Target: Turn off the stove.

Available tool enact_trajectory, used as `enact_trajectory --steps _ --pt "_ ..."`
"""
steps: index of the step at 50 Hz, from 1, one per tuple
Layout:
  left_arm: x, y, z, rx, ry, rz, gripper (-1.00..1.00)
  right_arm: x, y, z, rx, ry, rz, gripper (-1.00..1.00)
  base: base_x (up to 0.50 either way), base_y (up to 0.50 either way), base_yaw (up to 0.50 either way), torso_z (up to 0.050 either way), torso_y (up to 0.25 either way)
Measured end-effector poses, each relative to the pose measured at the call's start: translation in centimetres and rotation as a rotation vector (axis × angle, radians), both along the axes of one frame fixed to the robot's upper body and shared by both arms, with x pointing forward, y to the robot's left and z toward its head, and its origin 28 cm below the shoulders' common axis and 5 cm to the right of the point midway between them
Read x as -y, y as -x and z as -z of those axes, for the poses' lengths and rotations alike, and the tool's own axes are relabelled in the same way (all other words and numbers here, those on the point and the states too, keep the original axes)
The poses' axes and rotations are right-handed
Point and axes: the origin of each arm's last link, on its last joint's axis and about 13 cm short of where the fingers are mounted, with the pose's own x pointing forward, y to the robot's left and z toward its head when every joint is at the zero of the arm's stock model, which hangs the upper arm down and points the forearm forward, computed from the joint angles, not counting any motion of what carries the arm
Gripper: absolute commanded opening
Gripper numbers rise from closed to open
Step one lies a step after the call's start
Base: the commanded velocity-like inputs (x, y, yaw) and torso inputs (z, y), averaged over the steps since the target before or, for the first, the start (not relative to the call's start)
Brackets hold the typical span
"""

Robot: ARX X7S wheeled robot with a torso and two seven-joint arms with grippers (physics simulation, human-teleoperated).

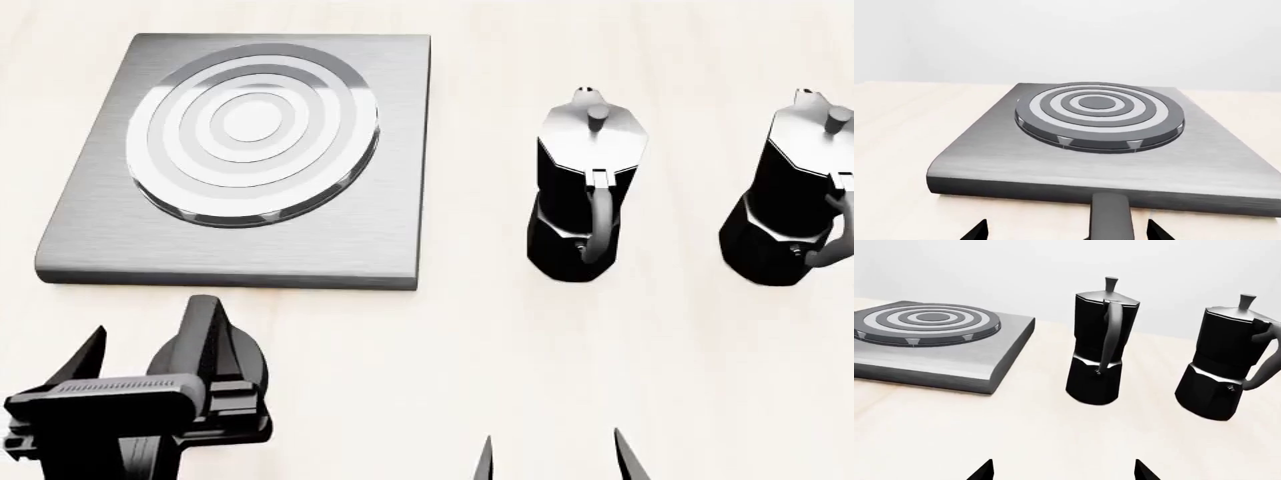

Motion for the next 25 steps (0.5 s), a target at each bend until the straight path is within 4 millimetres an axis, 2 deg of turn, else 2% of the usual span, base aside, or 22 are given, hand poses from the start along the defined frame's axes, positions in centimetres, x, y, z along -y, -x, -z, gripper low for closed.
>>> enact_trajectory --steps 25 --pt "-0.32 0.1 0.55 -0.022 -0.025 -0.011 1.0 -0.04 0.05 -0.03 0.001 0.001 -0.001 1.0 0.0 0.0 0.0 0.0 0.0"
